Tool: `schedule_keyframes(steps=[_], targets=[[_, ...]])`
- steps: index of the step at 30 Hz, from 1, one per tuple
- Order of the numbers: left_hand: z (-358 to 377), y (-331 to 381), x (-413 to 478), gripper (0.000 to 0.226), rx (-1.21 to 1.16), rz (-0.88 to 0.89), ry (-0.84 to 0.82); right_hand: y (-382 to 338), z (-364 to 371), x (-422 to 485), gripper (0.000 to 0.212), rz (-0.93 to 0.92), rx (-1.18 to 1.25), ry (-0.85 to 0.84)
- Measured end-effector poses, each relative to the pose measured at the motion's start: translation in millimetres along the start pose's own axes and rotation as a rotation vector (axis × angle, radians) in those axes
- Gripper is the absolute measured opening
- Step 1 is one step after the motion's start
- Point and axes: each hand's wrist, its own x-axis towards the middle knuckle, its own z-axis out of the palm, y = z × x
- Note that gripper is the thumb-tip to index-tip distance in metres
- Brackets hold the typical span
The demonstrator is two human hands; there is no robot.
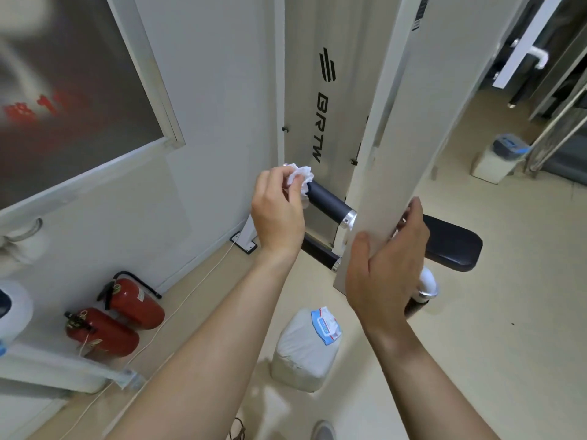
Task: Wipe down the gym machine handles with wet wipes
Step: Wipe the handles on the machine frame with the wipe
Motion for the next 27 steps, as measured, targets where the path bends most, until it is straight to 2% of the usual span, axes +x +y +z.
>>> schedule_keyframes(steps=[6, 8, 11, 12, 18, 20, 22, 25, 27], targets=[[19.0, 21.8, -36.7, 0.016, -0.01, 0.19, -0.239, 10.6, 2.0, 12.8, 0.059, -0.026, -0.075, -0.032], [17.0, 21.3, -33.3, 0.015, -0.024, 0.204, -0.233, 14.0, 0.6, 13.5, 0.063, -0.044, -0.091, -0.03], [13.9, 16.4, -25.2, 0.002, -0.02, 0.18, -0.183, 18.8, 0.0, 15.2, 0.07, -0.071, -0.1, -0.023], [14.4, 13.8, -24.9, 0.006, 0.005, 0.189, -0.164, 20.4, 0.7, 15.8, 0.07, -0.068, -0.104, -0.022], [19.1, -1.0, -23.6, 0.009, 0.153, 0.476, -0.157, 24.0, 3.9, 17.5, 0.069, -0.08, -0.164, -0.023], [15.0, 0.6, -13.8, 0.008, 0.182, 0.518, -0.19, 25.2, 5.6, 17.2, 0.073, -0.094, -0.183, -0.017], [11.5, -3.0, 4.6, 0.007, 0.242, 0.436, -0.143, 26.1, 6.8, 16.2, 0.077, -0.101, -0.195, -0.006], [9.6, -6.6, 30.0, 0.007, 0.258, 0.188, -0.032, 27.3, 8.1, 14.4, 0.079, -0.103, -0.203, 0.004], [15.9, 0.7, 22.7, 0.009, 0.224, 0.17, -0.043, 27.9, 9.5, 16.1, 0.079, -0.096, -0.212, 0.003]])
